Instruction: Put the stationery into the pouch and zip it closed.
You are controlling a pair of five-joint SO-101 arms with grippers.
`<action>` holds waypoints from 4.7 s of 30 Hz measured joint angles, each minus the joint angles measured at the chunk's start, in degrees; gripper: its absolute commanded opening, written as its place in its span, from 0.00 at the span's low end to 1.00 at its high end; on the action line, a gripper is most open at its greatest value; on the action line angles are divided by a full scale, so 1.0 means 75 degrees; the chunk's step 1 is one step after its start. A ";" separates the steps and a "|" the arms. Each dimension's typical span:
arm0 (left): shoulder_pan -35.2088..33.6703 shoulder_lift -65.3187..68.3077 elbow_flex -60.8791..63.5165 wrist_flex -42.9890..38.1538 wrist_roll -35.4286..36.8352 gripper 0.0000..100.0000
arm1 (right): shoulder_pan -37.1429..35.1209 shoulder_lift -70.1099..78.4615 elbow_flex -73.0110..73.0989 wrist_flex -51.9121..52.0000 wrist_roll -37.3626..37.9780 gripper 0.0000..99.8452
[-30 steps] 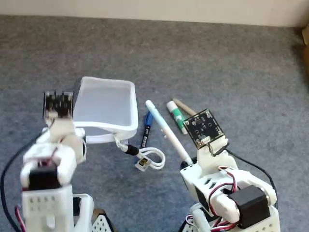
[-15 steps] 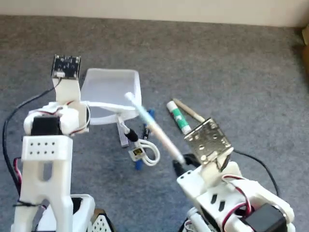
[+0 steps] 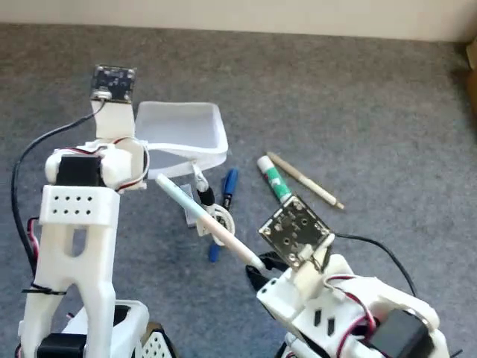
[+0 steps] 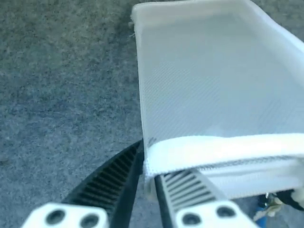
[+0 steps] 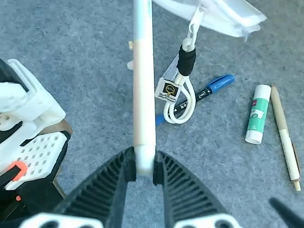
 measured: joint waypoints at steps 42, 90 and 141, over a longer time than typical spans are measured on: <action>0.0598 -0.1829 0.1547 0.0117 0.0012 0.01 | 0.0821 0.5333 -0.1758 -0.1571 -0.0070 0.01; -0.0281 -0.1887 0.1770 0.0070 0.0258 0.01 | 0.3012 0.5908 -0.3868 -0.1829 -0.0082 0.02; -0.0281 -0.1899 0.1969 0.0070 0.0258 0.01 | 0.4360 1.1300 -0.2110 -0.4208 0.1383 0.20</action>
